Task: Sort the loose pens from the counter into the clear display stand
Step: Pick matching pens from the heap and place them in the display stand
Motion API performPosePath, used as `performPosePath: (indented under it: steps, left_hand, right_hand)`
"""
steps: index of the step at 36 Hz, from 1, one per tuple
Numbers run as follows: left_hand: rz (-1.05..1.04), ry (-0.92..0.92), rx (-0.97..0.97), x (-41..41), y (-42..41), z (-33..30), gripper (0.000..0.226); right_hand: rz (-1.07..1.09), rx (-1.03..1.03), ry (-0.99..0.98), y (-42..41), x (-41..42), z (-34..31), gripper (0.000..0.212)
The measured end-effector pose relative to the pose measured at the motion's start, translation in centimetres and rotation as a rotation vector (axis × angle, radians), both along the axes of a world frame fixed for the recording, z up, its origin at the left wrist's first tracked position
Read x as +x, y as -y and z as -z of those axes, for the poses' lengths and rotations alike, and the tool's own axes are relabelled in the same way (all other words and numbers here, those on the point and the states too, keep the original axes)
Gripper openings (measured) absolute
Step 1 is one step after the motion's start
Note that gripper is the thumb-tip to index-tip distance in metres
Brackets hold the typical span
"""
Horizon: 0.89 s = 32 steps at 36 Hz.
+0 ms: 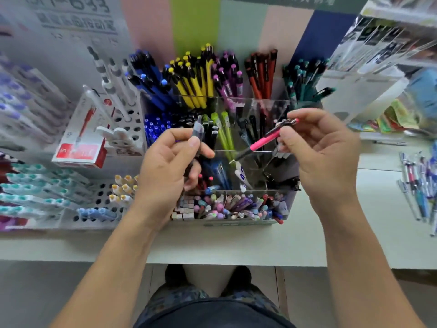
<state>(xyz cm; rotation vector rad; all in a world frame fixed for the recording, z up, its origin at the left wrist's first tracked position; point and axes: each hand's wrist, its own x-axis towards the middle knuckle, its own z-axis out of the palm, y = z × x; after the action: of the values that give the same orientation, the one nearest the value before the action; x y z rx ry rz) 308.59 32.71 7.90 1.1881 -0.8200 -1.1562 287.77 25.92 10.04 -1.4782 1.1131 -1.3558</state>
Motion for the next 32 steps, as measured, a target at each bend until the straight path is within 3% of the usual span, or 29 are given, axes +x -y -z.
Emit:
performPosePath:
  steps: [5,11,17,24,27,32]
  left_hand:
    - [-0.167,0.043,-0.013,4.0,-2.1,0.7,0.021]
    - [-0.182,-0.030,0.013,5.3,-3.2,2.1,0.027]
    - [-0.164,-0.193,0.044,4.0,-3.9,2.7,0.034]
    - [-0.160,-0.256,0.096,2.6,-3.9,3.8,0.031]
    - [-0.154,-0.270,0.130,2.5,-4.0,4.2,0.031]
    - [-0.193,-0.295,0.185,2.2,-4.0,4.7,0.027]
  right_hand:
    - [-0.134,0.068,-0.064,-2.7,1.8,2.2,0.023]
    - [-0.208,0.019,-0.184,-3.0,4.1,2.8,0.020]
    - [-0.239,-0.158,-0.518,-2.5,7.5,4.2,0.018]
    - [-0.256,-0.202,-0.933,-2.3,10.1,7.5,0.015]
    - [-0.243,-0.124,-1.069,-2.7,9.8,7.8,0.018]
    - [-0.122,-0.182,-0.984,-3.5,9.5,8.8,0.008]
